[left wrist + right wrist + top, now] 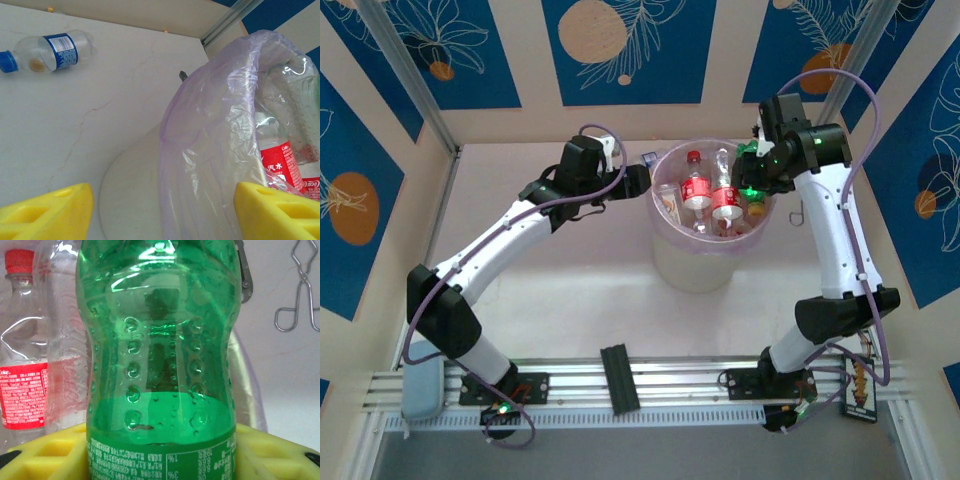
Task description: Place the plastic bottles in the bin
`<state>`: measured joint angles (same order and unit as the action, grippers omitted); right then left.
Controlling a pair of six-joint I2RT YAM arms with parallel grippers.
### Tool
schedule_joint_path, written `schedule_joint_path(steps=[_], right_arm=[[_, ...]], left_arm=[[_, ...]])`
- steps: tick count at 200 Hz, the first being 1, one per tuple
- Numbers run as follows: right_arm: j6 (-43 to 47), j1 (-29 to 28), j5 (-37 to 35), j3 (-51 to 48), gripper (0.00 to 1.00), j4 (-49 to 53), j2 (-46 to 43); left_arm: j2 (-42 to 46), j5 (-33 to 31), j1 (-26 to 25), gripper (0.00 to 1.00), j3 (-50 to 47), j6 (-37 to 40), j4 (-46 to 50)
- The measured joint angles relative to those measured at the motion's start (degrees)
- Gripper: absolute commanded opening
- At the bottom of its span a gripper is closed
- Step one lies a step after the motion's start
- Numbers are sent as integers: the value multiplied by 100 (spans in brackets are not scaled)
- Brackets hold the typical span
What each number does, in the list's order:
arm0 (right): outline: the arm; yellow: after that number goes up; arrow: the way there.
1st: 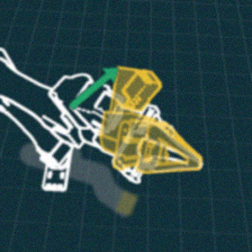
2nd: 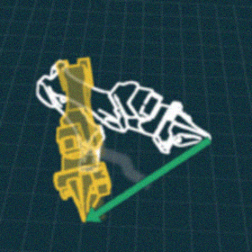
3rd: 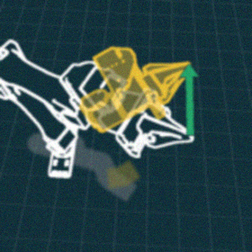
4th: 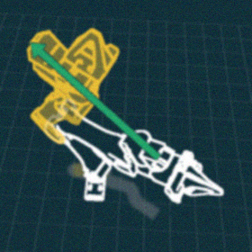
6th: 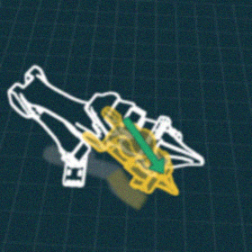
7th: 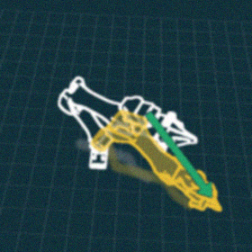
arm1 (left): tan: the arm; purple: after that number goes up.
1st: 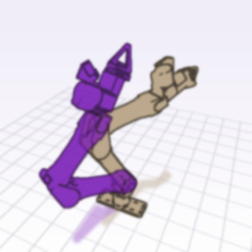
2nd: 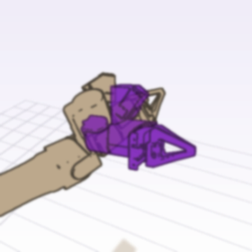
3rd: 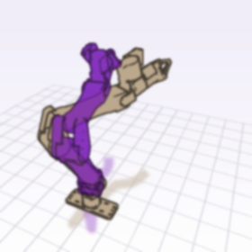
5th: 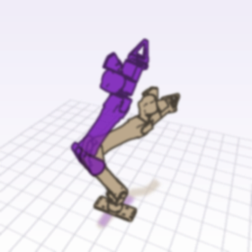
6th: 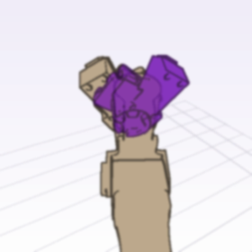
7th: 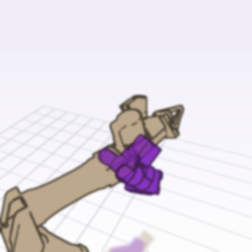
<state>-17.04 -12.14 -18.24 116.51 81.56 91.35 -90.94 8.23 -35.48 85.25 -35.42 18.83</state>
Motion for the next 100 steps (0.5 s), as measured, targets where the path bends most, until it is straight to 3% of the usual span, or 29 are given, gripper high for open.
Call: schedule_joint_path(steps=[31,67,100], right_arm=[[68,-50,-85,151,74,153,129],[127,-59,-216,1163,76,472,398],[267,-59,-337,1757,58,658,503]], left_arm=[[-2,-42,-2,73,0,0,0],[-4,-48,-2,72,0,0,0],[-7,-85,-4,72,0,0,0]])
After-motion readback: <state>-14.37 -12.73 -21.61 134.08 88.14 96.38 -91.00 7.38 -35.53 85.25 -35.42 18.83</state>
